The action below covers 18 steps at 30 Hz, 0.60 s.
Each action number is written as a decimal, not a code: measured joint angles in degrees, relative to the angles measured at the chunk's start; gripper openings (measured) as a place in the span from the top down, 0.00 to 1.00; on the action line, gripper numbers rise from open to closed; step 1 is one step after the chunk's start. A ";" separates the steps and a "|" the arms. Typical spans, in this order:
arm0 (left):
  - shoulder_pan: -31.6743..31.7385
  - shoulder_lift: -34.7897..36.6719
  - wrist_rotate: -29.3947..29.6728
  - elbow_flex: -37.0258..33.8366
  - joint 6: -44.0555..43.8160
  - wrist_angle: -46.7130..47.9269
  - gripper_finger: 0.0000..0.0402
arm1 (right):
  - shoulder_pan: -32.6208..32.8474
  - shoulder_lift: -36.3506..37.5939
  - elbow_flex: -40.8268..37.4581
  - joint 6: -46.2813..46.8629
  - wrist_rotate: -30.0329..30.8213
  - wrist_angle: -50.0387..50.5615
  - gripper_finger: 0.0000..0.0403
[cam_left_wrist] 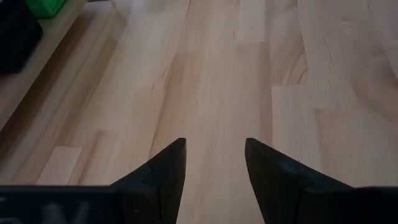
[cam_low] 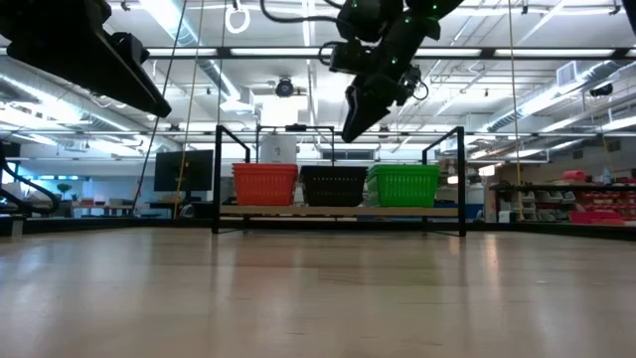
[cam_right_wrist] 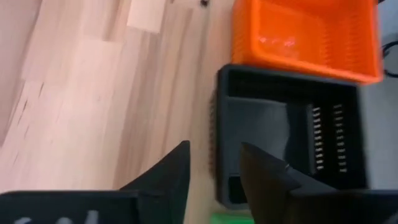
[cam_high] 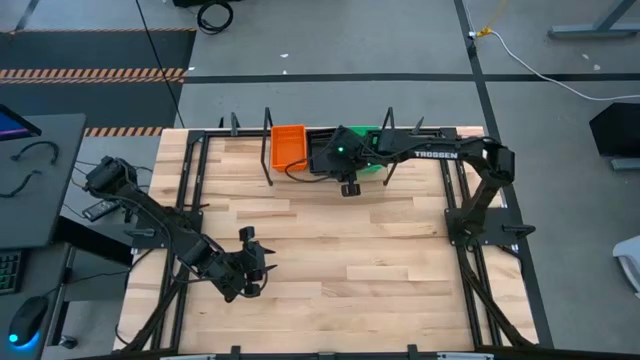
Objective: Stack baskets on shelf by color
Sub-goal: Adjust the stacked bins on the shelf
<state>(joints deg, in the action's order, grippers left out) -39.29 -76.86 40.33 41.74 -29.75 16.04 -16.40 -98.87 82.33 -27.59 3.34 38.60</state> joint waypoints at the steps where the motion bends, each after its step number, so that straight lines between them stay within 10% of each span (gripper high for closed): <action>1: 0.07 0.00 0.02 0.00 0.40 -0.43 0.57 | 0.03 -0.51 0.00 -0.01 -0.03 -0.10 0.62; 9: 1.91 0.00 0.11 0.02 3.90 -3.20 0.57 | -0.19 -4.85 0.00 0.51 2.12 -4.71 0.45; 18: 3.23 0.00 -0.04 0.02 5.37 -3.48 0.57 | -2.04 -7.12 0.04 1.05 -1.51 -7.51 0.47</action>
<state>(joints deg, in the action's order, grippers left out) -36.05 -76.86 40.29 41.76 -24.38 12.56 -18.44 -106.00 82.37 -26.55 1.83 31.09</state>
